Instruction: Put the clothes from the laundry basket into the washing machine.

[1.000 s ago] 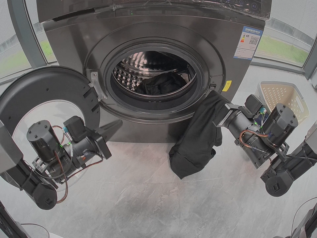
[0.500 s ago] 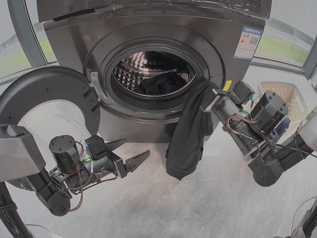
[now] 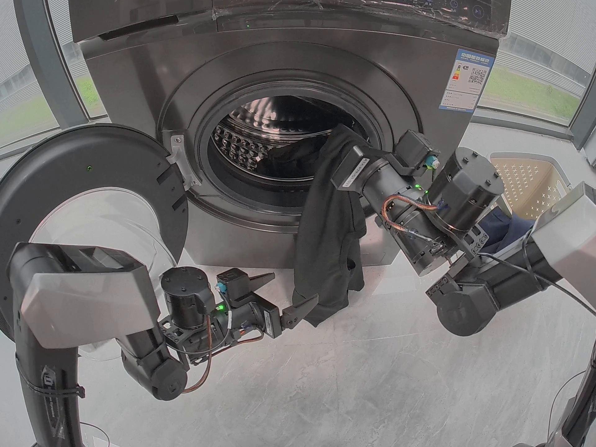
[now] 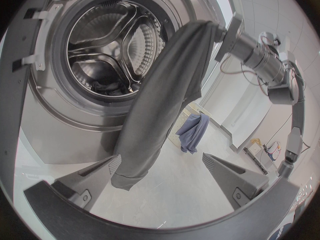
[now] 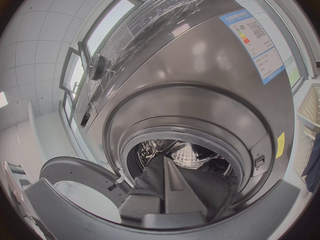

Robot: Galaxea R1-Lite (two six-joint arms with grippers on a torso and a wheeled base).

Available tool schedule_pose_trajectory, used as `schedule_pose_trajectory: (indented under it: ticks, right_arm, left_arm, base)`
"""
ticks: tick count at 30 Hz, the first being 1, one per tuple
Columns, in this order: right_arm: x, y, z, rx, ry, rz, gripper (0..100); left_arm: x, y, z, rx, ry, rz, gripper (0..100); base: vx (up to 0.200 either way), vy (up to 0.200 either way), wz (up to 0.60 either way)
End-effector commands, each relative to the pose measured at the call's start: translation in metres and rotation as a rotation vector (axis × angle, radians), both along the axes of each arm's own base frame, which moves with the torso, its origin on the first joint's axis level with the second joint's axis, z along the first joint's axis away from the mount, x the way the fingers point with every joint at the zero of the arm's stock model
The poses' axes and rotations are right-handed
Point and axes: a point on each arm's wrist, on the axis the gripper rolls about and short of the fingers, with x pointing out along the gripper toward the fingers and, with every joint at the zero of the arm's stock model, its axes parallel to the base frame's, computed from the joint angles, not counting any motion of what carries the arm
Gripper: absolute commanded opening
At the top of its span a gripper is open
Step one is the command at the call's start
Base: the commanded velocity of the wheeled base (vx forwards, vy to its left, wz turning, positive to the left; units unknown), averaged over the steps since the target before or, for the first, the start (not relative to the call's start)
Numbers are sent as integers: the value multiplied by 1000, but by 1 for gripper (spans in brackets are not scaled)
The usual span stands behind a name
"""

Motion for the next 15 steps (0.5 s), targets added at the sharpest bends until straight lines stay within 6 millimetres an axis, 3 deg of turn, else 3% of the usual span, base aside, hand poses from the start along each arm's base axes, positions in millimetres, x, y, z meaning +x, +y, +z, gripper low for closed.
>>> schedule_pose_trajectory:
  ticks: [1,10,15]
  right_arm:
    - [8,9,-2,5,-5,2,0]
    - [14,22,0,14,-12,16,0]
    - [8,28,3,29,-25,36,0]
  left_arm:
    - [9,-11,-26,19,31,-7,100]
    - [18,-25,-50,33,50,-24,100]
    - [47,-38,-65,-3,-6,20,100]
  base:
    - [0,0,0]
    - [0,0,0]
    - [0,0,0]
